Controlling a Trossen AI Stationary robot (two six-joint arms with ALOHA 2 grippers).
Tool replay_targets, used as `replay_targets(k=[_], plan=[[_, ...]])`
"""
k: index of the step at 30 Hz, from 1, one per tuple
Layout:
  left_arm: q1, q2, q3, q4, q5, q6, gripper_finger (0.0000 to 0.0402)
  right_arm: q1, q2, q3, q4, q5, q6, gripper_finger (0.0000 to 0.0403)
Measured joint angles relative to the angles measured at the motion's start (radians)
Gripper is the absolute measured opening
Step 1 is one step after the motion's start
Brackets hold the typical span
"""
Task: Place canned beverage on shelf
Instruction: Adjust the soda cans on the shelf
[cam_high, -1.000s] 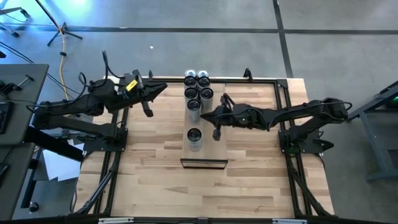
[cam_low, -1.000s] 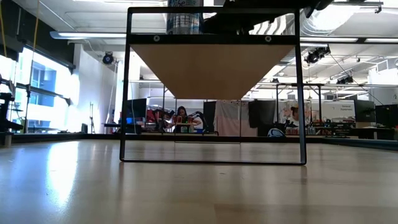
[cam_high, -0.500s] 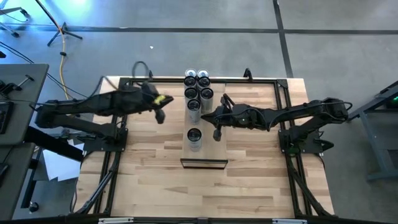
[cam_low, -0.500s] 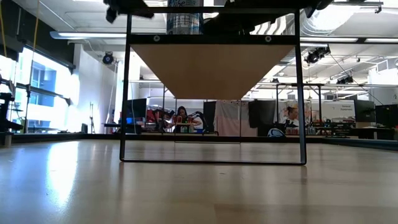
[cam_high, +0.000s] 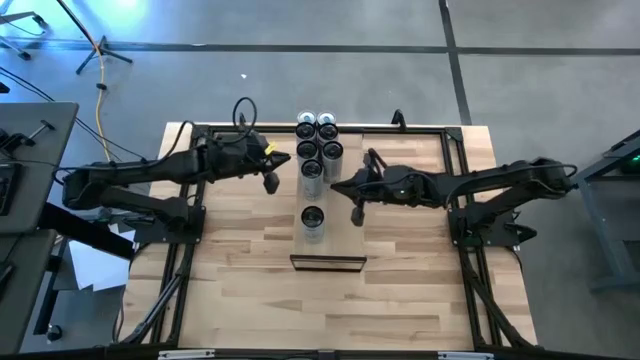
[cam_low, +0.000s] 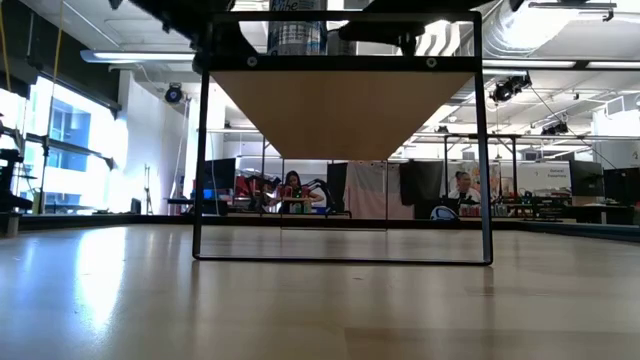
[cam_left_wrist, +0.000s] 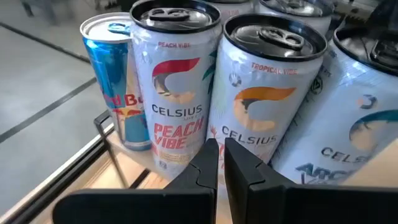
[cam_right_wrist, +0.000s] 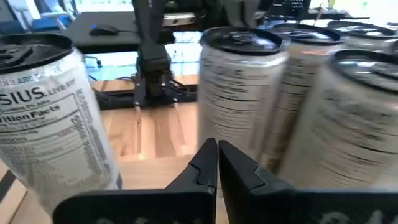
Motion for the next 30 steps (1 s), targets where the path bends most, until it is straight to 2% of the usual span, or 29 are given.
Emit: replay_targets(k=[5, 12, 30], plan=[[0.003, -0.032, -0.109, 0.165, 0.001, -0.035, 0.0000, -0.001, -0.061, 0.000, -0.042, 0.012, 0.000, 0.0000], [0.011, 0.000, -0.147, 0.277, 0.024, -0.018, 0.0000, -0.001, -0.091, 0.000, -0.057, 0.026, -0.001, 0.0000], [0.014, 0.054, -0.148, 0.356, 0.111, 0.006, 0.0000, -0.019, -0.091, 0.000, -0.054, 0.053, 0.024, 0.0000]])
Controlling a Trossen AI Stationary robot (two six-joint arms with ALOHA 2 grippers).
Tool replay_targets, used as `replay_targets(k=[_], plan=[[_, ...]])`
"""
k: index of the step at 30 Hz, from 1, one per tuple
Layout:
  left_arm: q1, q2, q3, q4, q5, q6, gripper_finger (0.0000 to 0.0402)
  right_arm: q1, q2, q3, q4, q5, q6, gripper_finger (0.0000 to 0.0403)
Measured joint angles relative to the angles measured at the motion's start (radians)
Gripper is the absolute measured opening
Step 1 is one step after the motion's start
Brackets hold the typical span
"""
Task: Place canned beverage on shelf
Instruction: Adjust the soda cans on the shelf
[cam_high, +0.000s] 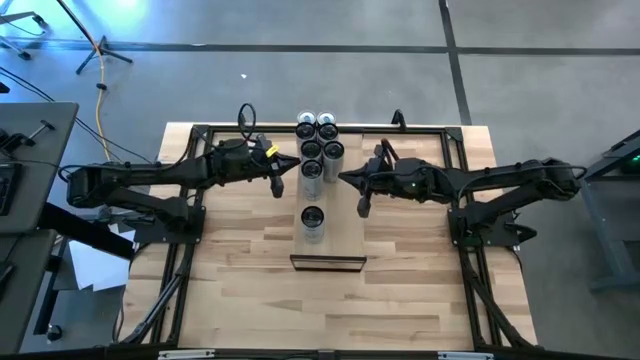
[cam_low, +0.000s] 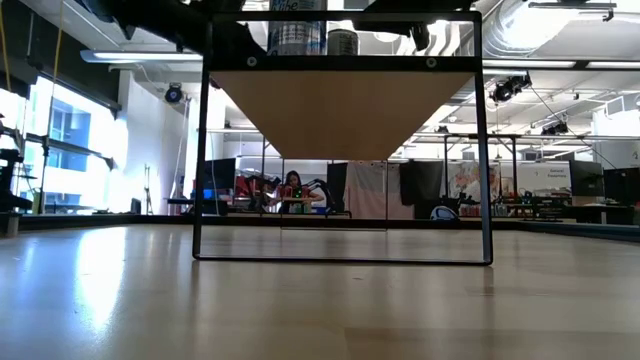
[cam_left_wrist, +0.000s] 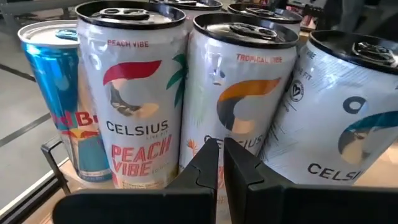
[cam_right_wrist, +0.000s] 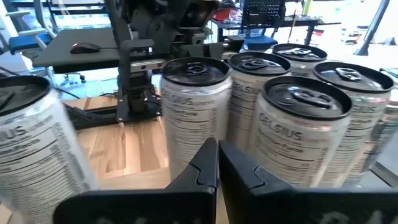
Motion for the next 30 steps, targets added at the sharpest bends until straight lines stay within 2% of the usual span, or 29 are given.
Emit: replay_targets(k=[5, 10, 16, 21, 30], plan=[[0.006, -0.072, 0.000, -0.067, -0.012, 0.033, 0.0000, -0.004, -0.004, 0.000, 0.001, 0.001, 0.001, 0.0000], [0.047, -0.137, 0.001, -0.109, -0.141, 0.099, 0.0000, -0.004, -0.011, 0.000, 0.002, 0.000, 0.001, 0.0000], [0.194, -0.063, 0.001, -0.031, 0.021, 0.117, 0.0000, -0.015, -0.010, 0.000, -0.001, 0.000, 0.001, 0.0000], [0.240, -0.017, 0.002, 0.078, 0.124, 0.106, 0.0000, -0.016, -0.010, 0.000, -0.001, -0.001, 0.021, 0.0000], [0.240, 0.027, 0.001, 0.089, 0.134, 0.090, 0.0000, -0.016, -0.010, 0.000, -0.001, 0.002, 0.020, 0.0000]])
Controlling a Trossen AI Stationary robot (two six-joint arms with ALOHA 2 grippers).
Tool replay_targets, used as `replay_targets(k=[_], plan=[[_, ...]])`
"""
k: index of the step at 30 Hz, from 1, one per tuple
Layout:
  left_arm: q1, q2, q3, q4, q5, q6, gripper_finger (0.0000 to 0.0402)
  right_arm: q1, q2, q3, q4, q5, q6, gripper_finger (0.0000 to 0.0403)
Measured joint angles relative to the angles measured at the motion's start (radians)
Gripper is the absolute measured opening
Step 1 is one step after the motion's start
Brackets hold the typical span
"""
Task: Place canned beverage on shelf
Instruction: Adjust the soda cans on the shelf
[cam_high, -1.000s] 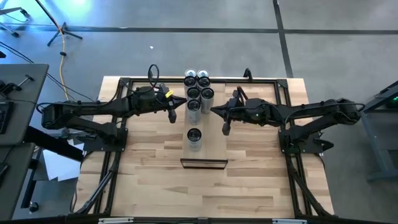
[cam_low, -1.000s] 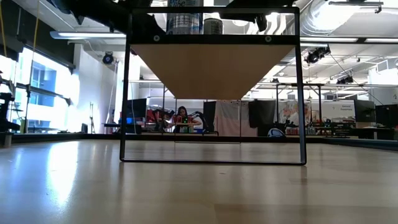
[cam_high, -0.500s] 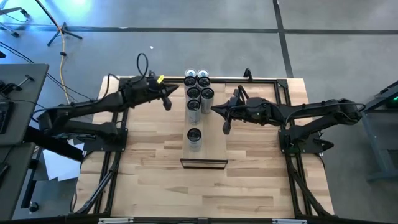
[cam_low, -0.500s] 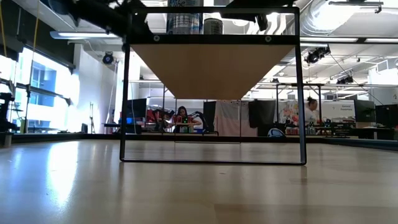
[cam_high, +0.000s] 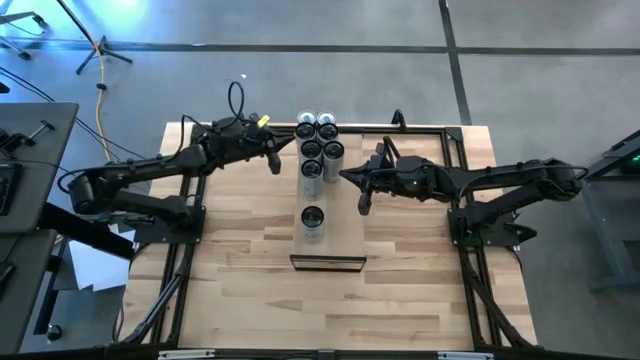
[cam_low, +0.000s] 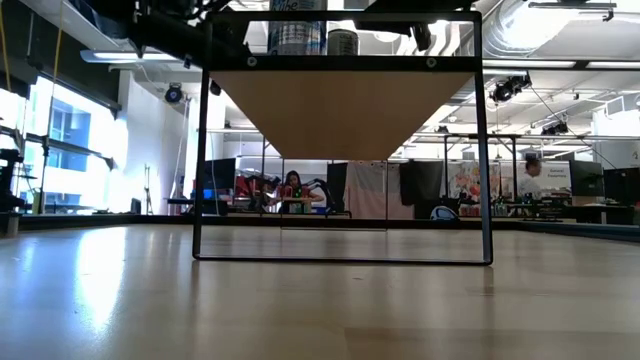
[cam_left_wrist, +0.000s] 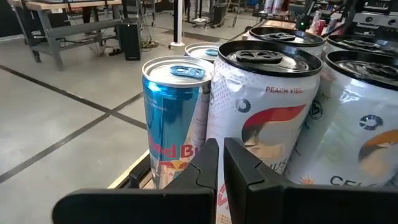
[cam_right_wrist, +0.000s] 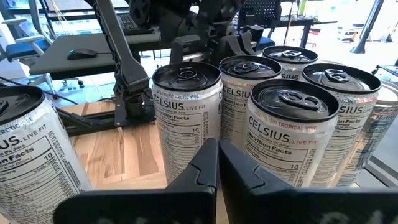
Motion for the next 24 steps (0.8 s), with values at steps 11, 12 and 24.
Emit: replay_targets(k=[11, 12, 24], plan=[[0.000, 0.052, 0.000, 0.068, 0.001, -0.026, 0.0000, 0.000, 0.000, 0.000, 0.000, 0.001, -0.001, 0.0000], [0.003, 0.045, 0.000, 0.041, 0.001, -0.024, 0.0000, 0.000, 0.000, 0.000, 0.000, 0.001, -0.001, 0.0000], [0.011, -0.068, 0.000, -0.051, 0.017, -0.026, 0.0000, 0.000, 0.000, 0.000, 0.001, 0.011, -0.002, 0.0000]])
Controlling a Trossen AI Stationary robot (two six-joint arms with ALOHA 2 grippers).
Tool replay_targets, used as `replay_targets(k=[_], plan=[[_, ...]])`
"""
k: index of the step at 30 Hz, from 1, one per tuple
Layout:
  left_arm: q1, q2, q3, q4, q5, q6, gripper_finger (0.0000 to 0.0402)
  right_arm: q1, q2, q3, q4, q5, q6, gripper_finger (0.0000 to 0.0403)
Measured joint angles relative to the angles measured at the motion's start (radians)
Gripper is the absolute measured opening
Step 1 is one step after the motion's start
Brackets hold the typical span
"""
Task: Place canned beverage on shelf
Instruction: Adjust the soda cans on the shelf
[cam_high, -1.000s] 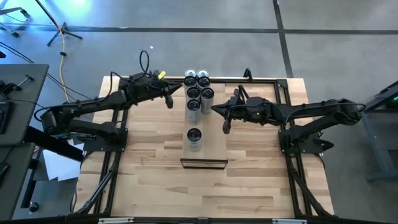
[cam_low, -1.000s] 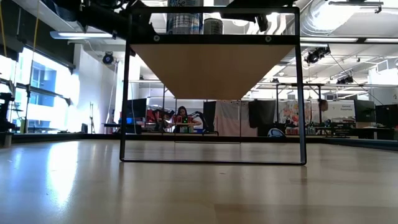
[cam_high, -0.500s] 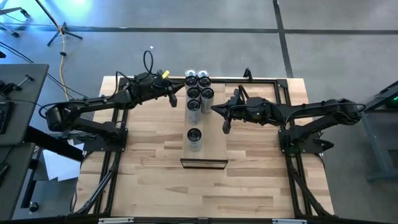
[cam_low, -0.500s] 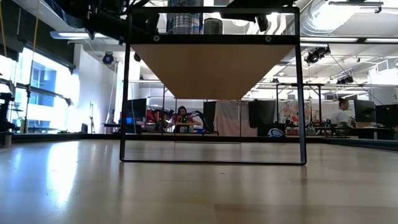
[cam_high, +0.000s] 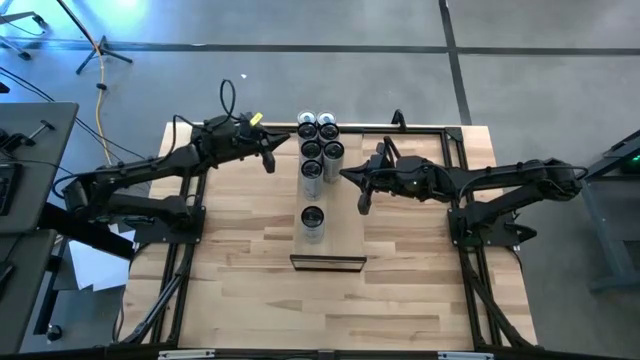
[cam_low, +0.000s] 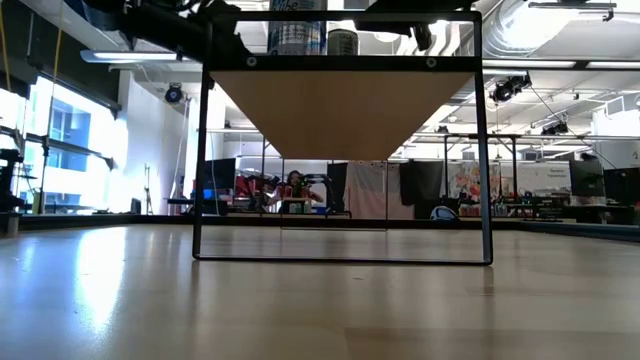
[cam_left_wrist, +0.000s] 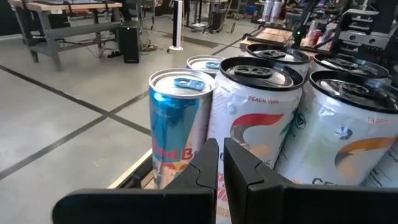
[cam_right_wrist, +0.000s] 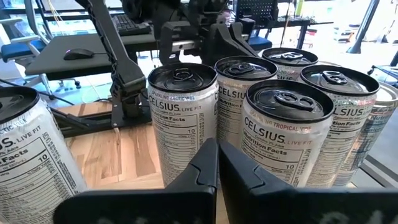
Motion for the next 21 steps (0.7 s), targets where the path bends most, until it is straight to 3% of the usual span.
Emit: replay_targets(k=[21], plan=[[-0.028, 0.055, 0.000, 0.088, -0.003, -0.036, 0.0000, 0.000, 0.000, 0.000, 0.007, 0.000, -0.026, 0.0000]])
